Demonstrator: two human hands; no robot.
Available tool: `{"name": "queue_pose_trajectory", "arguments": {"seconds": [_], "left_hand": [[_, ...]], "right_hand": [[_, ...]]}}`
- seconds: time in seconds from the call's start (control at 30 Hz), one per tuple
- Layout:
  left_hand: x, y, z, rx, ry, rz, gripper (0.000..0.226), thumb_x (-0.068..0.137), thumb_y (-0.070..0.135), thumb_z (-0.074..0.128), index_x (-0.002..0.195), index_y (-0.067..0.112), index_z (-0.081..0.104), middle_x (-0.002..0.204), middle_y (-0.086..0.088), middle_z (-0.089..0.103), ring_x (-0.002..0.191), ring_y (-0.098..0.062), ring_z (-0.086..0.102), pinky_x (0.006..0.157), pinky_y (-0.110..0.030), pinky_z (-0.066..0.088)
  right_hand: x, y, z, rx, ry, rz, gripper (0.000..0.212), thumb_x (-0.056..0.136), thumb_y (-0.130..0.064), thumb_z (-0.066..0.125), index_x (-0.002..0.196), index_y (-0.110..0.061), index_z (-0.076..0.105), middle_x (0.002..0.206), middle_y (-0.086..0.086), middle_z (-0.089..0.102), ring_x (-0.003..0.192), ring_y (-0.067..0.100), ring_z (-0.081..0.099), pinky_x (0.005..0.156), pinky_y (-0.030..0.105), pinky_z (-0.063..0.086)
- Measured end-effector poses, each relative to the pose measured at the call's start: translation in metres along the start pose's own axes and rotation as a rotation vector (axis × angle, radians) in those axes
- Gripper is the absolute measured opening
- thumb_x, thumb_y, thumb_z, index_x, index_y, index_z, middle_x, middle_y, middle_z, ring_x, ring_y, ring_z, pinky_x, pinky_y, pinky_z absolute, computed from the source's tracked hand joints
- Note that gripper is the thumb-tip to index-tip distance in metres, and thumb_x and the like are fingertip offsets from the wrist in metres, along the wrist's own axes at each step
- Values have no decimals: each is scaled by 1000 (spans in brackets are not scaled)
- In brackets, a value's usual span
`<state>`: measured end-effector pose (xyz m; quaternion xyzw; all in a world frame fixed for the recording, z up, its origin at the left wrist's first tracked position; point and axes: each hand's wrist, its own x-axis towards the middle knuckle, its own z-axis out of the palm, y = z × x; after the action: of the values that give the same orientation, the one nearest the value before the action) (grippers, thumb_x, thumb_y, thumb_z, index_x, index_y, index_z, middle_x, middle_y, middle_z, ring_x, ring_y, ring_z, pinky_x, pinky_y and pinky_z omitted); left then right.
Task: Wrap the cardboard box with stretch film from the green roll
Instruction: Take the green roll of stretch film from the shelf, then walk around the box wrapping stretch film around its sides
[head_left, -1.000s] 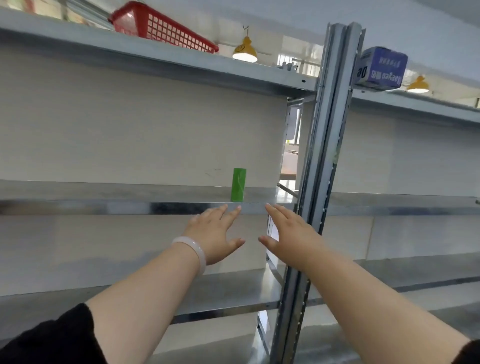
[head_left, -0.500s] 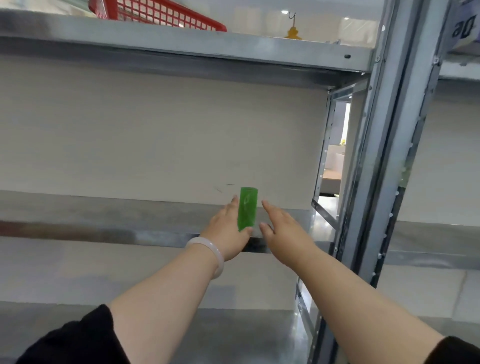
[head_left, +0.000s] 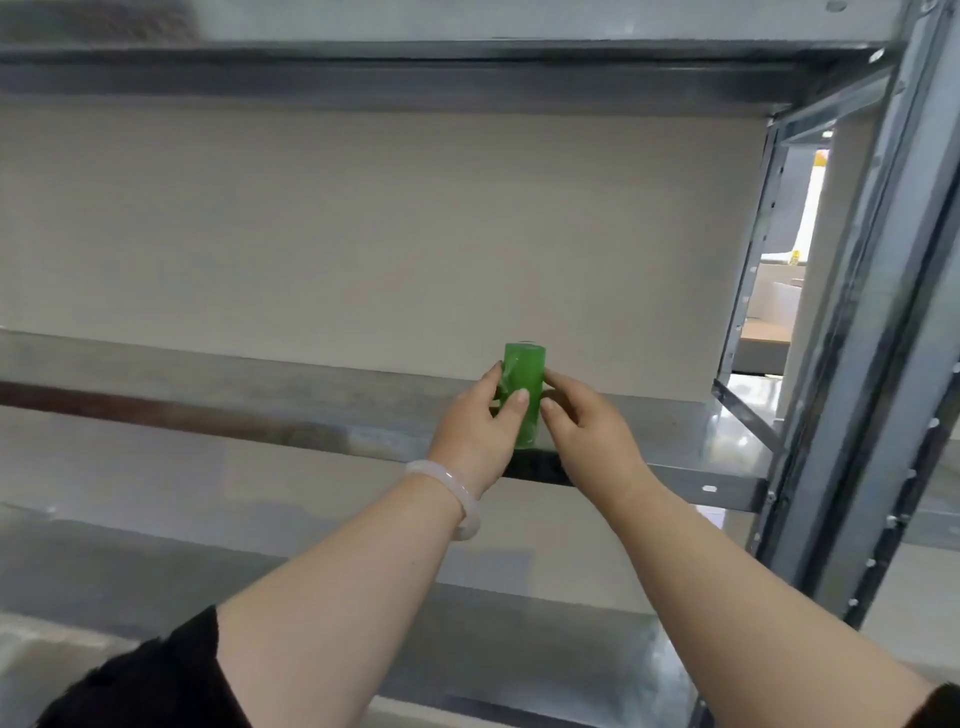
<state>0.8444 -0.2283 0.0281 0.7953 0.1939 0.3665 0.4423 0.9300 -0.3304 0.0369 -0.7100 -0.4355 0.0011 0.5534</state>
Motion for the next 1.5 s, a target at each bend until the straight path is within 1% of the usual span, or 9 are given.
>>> {"name": "queue_pose_trajectory", "arguments": {"seconds": [0.2,0.4,0.5,0.57,0.67,0.83,0.93,1.13,1.5], "left_hand": [[-63,-24,-65,44,228,-139,48,89,52,49,117,20,73,108,-6,75,103,-24,69,91,-45,55],[-171,-67,-152,-71,402,-380,42,77,55,53,92,27,80,98,-10,77,95,-33,72,88,-53,58],[-234,-82,-199,-152,513,-484,23,85,45,62,74,31,77,91,-12,76,93,-38,73,85,-55,59],[-274,-80,-230,-288,575,-545,13,95,29,64,92,21,74,93,-15,73,84,-37,73,72,-44,63],[-335,-82,-280,-390,668,-612,7,95,16,66,99,11,70,86,-8,71,65,-16,70,52,-26,60],[-430,-81,-366,-323,793,-640,9,95,18,66,88,14,70,86,-10,72,66,-14,68,54,-26,59],[-481,-80,-414,-120,878,-625,17,96,26,64,79,25,70,86,-3,74,70,-16,67,59,-29,54],[-560,-84,-481,91,993,-646,21,99,30,54,80,26,60,84,-1,66,83,-27,65,81,-45,55],[-612,-106,-546,-266,1148,-630,17,106,12,40,97,10,54,54,0,50,39,-10,42,44,-26,37]], "right_hand": [[-45,-20,74,204,-34,41,27,88,-13,65,107,-30,58,94,-4,64,89,5,63,79,30,56],[-128,-58,166,380,-301,153,33,83,-8,71,95,-32,52,106,7,66,96,25,66,86,50,55],[-171,-82,217,437,-462,232,46,82,-7,72,121,-21,54,113,12,66,102,25,66,90,49,54],[-201,-102,246,484,-576,279,51,85,-4,67,132,-15,52,117,12,65,107,26,64,91,46,54],[-248,-134,285,484,-757,234,44,88,-2,62,130,-12,56,120,8,66,109,25,64,87,43,56],[-333,-201,347,493,-915,212,40,86,-8,66,125,-13,60,117,10,68,107,26,65,88,45,55],[-380,-244,381,487,-953,170,38,82,-16,73,117,-17,60,114,7,67,104,23,64,83,34,55],[-458,-306,434,496,-992,199,53,72,-28,82,115,-24,51,109,-3,65,99,17,66,89,45,55],[-496,-351,499,478,-1178,151,42,69,-40,82,102,-25,61,103,1,68,92,15,66,80,35,56]]}}
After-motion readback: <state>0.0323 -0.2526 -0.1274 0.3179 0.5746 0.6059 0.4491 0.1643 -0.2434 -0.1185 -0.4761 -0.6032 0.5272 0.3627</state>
